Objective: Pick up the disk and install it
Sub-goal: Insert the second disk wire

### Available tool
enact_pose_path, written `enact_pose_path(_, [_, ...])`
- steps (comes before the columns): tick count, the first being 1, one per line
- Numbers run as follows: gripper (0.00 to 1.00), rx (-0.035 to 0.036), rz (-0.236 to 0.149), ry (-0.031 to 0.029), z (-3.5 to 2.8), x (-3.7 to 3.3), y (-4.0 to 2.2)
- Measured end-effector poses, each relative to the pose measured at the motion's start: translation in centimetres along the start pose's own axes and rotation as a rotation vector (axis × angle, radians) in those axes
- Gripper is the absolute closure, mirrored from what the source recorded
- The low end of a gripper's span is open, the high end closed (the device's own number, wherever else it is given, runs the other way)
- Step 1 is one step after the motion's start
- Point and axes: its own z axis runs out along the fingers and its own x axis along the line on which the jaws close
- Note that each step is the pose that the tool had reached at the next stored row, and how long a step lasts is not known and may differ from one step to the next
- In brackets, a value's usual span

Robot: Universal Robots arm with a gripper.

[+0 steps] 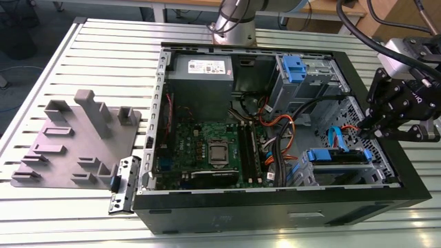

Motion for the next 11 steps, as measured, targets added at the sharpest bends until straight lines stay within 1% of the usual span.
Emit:
enact_pose_path(2, [0.72,-0.0001,0.0,0.0,0.0,0.0,0.0])
enact_pose_path(4, [0.84,-0.0001,0.0,-0.0001,0.0,0.0,0.0])
enact_pose_path(11, [0.84,-0.0004,0.0,0.0,0.0,0.0,0.0])
